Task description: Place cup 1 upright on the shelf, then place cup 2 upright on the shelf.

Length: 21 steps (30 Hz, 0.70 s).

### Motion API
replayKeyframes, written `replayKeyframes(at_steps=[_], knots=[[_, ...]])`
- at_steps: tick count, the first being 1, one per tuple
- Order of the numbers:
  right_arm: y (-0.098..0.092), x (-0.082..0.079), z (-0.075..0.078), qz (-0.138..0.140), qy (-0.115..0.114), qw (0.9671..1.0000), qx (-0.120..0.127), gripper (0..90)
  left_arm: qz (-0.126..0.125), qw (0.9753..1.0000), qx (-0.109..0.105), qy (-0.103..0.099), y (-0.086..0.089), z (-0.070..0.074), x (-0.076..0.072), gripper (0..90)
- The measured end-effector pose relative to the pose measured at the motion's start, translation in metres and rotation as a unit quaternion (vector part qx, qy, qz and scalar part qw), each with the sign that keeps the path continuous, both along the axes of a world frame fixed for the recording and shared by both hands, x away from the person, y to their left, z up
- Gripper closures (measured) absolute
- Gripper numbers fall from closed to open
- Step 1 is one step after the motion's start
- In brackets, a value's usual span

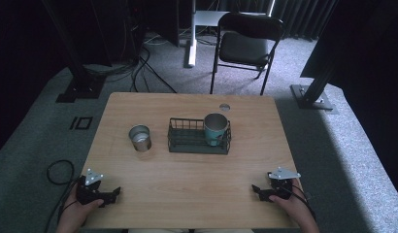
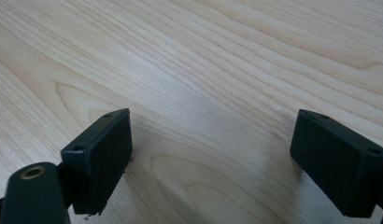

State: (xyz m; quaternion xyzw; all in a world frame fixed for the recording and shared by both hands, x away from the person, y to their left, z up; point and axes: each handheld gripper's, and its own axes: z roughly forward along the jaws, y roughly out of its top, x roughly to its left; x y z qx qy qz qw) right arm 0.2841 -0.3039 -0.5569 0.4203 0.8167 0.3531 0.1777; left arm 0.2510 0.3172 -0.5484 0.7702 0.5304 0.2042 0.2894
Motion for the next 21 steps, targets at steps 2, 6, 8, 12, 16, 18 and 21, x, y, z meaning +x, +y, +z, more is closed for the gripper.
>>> replayKeyframes(at_steps=[2,6,8,12,16,18,21], knots=[[0.000,0.000,0.000,0.000,0.000,1.0000,0.000,12.5,-0.005,1.0000,-0.002,-0.002,-0.002,0.003,-0.001,2.3],[0.000,0.000,0.000,0.000,0.000,1.0000,0.000,12.4,0.002,0.9999,-0.009,-0.005,-0.001,0.009,0.000,2.3],[0.000,0.000,0.000,0.000,0.000,1.0000,0.000,12.4,-0.004,0.9999,-0.015,-0.007,0.000,0.012,0.000,2.3],[0.000,0.000,0.000,0.000,0.000,1.0000,-0.001,12.4,-0.011,0.9996,-0.020,-0.014,-0.003,0.017,0.002,2.3],[0.000,0.000,0.000,0.000,0.000,1.0000,-0.001,12.4,-0.017,0.9993,-0.025,-0.021,-0.006,0.020,0.004,2.3],[0.000,0.000,0.000,0.000,0.000,1.0000,-0.001,12.4,-0.018,0.9990,-0.027,-0.031,-0.008,0.022,0.007,2.4],[0.000,0.000,0.000,0.000,0.000,1.0000,-0.001,12.4,-0.017,0.9986,-0.031,-0.038,-0.011,0.024,0.010,2.3]])
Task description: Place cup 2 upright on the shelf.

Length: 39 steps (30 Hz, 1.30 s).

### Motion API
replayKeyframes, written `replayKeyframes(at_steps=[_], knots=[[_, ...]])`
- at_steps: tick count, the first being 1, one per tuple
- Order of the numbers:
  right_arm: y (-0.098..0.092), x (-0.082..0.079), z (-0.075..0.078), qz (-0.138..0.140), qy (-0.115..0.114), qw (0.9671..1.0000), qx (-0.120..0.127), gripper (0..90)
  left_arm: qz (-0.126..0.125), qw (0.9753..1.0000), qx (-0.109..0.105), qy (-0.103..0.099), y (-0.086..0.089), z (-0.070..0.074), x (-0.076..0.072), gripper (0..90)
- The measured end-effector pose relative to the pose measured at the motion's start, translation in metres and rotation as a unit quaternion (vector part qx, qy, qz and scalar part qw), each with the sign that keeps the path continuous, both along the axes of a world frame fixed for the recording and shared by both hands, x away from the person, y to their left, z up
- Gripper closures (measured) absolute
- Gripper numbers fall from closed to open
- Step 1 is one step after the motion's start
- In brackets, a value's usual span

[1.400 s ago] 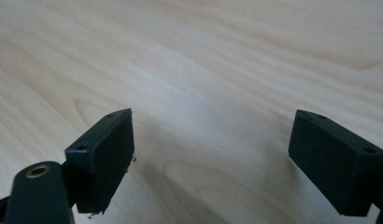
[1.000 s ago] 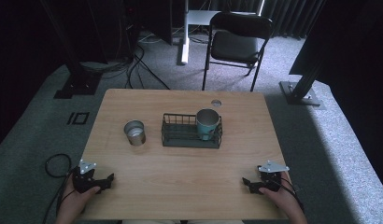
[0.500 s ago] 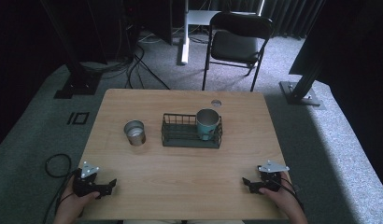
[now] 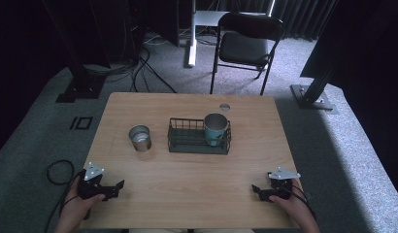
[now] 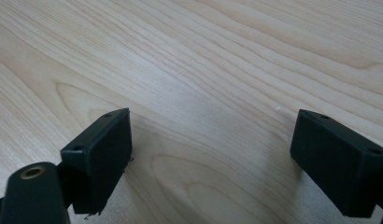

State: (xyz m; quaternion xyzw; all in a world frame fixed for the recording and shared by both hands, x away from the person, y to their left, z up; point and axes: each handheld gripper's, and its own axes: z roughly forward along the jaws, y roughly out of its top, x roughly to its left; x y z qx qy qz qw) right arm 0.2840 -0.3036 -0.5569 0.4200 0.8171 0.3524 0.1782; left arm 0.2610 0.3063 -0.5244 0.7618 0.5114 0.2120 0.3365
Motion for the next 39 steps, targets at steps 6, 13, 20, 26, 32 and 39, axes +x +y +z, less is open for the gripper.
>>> replayKeyframes(at_steps=[6,13,20,26,32,39], knots=[[0.000,0.000,0.000,0.002,0.001,1.0000,0.000,11.7,-0.009,0.9999,0.005,-0.003,-0.006,0.001,0.006,5.1],[0.000,0.000,0.000,0.002,0.001,1.0000,0.000,11.7,0.013,0.9998,0.000,-0.014,-0.009,0.000,0.017,4.9],[0.000,0.000,0.000,0.002,0.001,1.0000,0.000,11.7,0.022,0.9995,-0.007,-0.023,-0.012,-0.002,0.027,4.6],[0.000,0.000,0.000,0.002,0.001,1.0000,0.000,11.7,0.021,0.9991,-0.005,-0.036,-0.019,-0.003,0.034,4.6],[0.000,0.000,0.000,0.002,0.001,1.0000,0.000,11.7,0.014,0.9989,-0.020,-0.039,-0.025,-0.004,0.044,4.6],[0.000,0.000,0.000,0.002,0.001,1.0000,0.000,11.7,0.007,0.9980,-0.031,-0.055,-0.033,-0.002,0.055,4.7]])
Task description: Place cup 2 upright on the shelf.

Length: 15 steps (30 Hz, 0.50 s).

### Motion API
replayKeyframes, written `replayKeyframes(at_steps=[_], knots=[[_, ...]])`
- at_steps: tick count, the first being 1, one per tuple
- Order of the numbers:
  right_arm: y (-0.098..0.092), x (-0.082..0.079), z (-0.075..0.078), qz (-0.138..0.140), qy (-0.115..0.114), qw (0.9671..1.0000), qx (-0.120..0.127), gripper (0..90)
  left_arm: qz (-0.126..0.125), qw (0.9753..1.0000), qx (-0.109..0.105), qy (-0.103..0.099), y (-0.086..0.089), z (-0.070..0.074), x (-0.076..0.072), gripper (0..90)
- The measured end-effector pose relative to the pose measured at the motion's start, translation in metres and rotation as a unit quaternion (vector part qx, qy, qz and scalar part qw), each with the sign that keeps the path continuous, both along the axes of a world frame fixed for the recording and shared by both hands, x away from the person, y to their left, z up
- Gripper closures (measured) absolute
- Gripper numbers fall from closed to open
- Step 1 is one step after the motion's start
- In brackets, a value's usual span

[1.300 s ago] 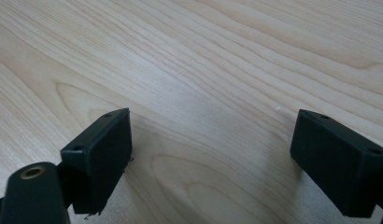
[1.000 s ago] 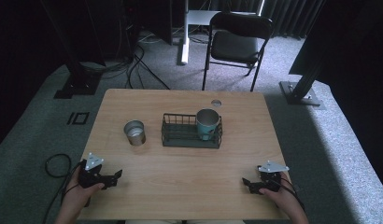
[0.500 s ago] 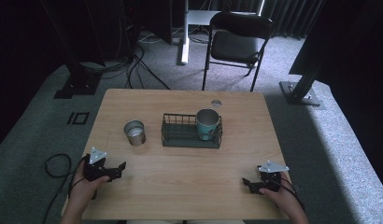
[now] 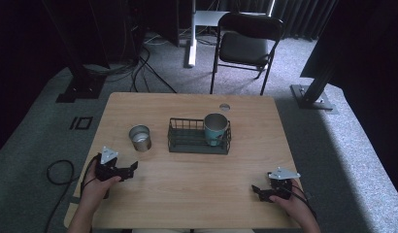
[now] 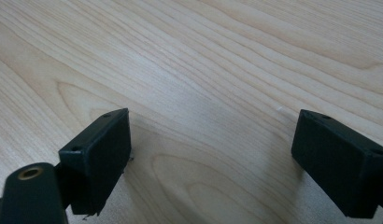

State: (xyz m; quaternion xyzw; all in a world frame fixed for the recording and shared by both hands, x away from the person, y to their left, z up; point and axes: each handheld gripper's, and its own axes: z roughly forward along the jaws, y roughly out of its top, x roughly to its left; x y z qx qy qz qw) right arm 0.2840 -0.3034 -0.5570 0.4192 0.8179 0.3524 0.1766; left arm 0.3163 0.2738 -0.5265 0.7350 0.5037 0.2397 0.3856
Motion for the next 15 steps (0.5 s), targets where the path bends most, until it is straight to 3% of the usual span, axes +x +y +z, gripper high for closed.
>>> replayKeyframes(at_steps=[8,15], knots=[[0.000,0.000,0.000,0.001,-0.001,1.0000,-0.001,11.7,0.008,0.9998,-0.011,-0.014,-0.004,0.003,0.013,4.7],[0.000,0.000,0.000,0.001,0.000,1.0000,-0.001,11.6,0.012,0.9995,-0.009,-0.029,-0.008,0.006,0.023,4.7]])
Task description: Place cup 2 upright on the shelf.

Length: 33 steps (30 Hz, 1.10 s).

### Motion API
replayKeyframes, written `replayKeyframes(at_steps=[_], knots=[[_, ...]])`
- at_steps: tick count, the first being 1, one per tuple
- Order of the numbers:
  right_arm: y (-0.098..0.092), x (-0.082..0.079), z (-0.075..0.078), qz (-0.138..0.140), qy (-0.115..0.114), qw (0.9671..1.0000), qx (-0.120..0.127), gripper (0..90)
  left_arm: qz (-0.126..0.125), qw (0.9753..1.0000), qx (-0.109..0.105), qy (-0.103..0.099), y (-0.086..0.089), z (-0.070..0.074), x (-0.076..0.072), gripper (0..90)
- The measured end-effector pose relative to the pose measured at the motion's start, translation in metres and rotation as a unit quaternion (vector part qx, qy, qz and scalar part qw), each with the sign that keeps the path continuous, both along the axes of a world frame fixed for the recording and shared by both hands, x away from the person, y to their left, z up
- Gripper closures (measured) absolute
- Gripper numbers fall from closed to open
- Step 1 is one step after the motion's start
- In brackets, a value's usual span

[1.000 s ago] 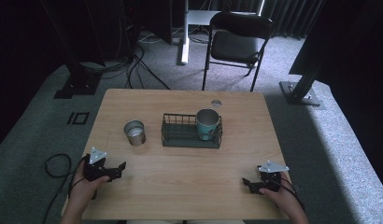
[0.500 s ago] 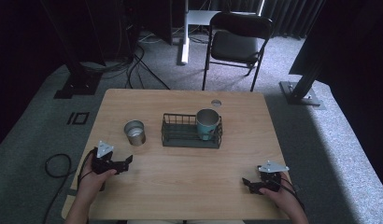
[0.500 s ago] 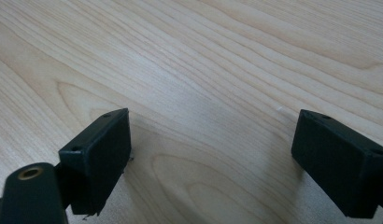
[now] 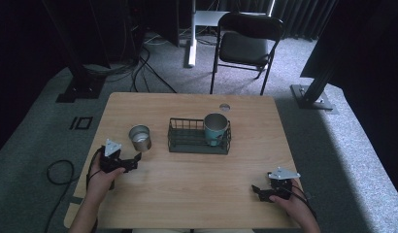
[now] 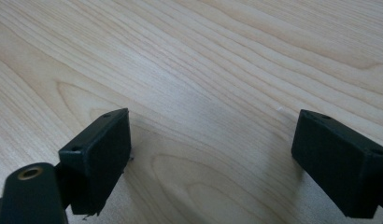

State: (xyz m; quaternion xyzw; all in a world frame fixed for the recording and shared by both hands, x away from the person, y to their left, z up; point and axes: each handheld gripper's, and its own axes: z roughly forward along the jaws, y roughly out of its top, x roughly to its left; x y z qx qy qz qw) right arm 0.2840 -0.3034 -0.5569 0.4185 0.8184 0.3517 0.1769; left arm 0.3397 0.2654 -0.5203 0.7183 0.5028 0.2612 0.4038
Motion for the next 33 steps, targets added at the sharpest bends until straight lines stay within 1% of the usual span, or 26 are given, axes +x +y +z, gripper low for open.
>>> replayKeyframes(at_steps=[2,4,9,12,16,19,24,25,26,28,30,32,33], knots=[[0.000,0.000,0.000,0.000,0.000,1.0000,0.000,11.7,0.000,1.0000,0.000,-0.003,-0.001,0.002,0.003,4.6],[0.000,0.000,0.000,0.000,0.000,1.0000,0.000,11.7,0.001,0.9999,0.001,-0.011,-0.002,0.002,0.007,4.7],[0.000,0.000,0.000,0.000,0.000,1.0000,0.000,11.7,0.002,0.9998,0.011,-0.018,-0.006,0.002,0.016,4.6],[0.000,0.000,0.000,0.000,0.000,1.0000,0.000,11.7,0.000,0.9997,0.008,-0.021,-0.008,0.003,0.019,4.7],[0.000,0.000,0.000,0.000,0.000,1.0000,0.000,11.7,0.003,0.9994,0.007,-0.034,-0.010,0.005,0.024,4.6],[0.000,0.000,0.000,0.000,0.000,1.0000,0.000,11.7,0.006,0.9992,0.013,-0.038,-0.011,0.005,0.029,4.6],[0.000,0.000,0.000,0.000,0.000,1.0000,0.000,11.7,0.003,0.9991,0.011,-0.040,-0.013,0.003,0.037,4.6],[0.000,0.000,0.000,0.000,0.000,1.0000,0.000,11.7,0.004,0.9991,0.014,-0.040,-0.013,0.002,0.039,4.6],[0.000,0.000,0.000,0.000,0.000,1.0000,0.000,11.7,0.000,0.9991,0.013,-0.040,-0.014,0.001,0.041,4.6],[0.000,0.000,0.000,0.000,0.000,1.0000,0.000,11.7,0.002,0.9990,0.017,-0.042,-0.016,0.000,0.043,4.6],[0.000,0.000,0.000,0.000,0.000,1.0000,0.000,11.7,0.002,0.9988,0.016,-0.047,-0.017,-0.001,0.046,4.6],[0.000,0.000,0.000,0.000,0.000,1.0000,0.000,11.7,0.000,0.9988,0.013,-0.046,-0.018,-0.002,0.047,4.6],[0.000,0.000,0.000,0.000,0.000,1.0000,0.000,11.7,0.002,0.9988,0.015,-0.046,-0.018,-0.002,0.048,4.5]])
